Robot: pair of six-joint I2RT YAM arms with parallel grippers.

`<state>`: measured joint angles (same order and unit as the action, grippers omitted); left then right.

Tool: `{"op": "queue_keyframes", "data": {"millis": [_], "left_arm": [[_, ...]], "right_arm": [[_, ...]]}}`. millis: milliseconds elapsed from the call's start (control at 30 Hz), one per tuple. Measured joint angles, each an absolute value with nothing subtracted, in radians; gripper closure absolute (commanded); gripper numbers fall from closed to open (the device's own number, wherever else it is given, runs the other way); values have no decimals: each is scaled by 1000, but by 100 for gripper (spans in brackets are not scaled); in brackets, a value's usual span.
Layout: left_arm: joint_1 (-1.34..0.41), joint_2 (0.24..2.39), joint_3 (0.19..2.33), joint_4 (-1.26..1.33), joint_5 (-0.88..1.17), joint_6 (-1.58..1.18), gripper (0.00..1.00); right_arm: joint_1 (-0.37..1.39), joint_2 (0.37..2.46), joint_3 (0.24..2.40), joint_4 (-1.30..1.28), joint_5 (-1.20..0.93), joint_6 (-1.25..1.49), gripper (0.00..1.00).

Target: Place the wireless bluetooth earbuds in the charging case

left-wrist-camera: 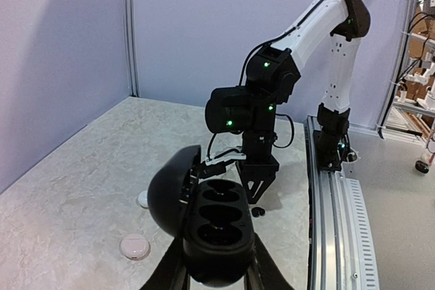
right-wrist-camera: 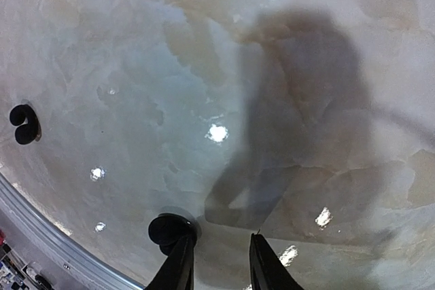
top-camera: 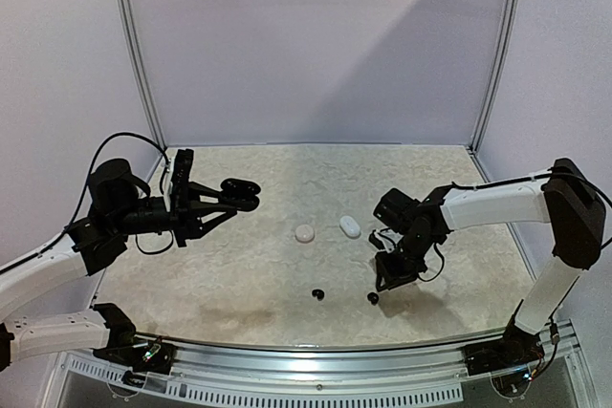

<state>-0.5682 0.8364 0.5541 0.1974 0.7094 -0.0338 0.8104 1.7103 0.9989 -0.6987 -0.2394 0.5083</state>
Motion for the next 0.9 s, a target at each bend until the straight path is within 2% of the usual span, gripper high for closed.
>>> {"op": "queue_keyframes", "data": {"millis": [800, 900], "left_arm": [[-568, 837, 554, 197, 706, -30, 100], [-568, 836, 554, 197, 707, -29, 100]], "right_arm": [[873, 1743, 1003, -679, -322, 508, 74], [891, 1752, 1003, -653, -340, 511, 79]]}}
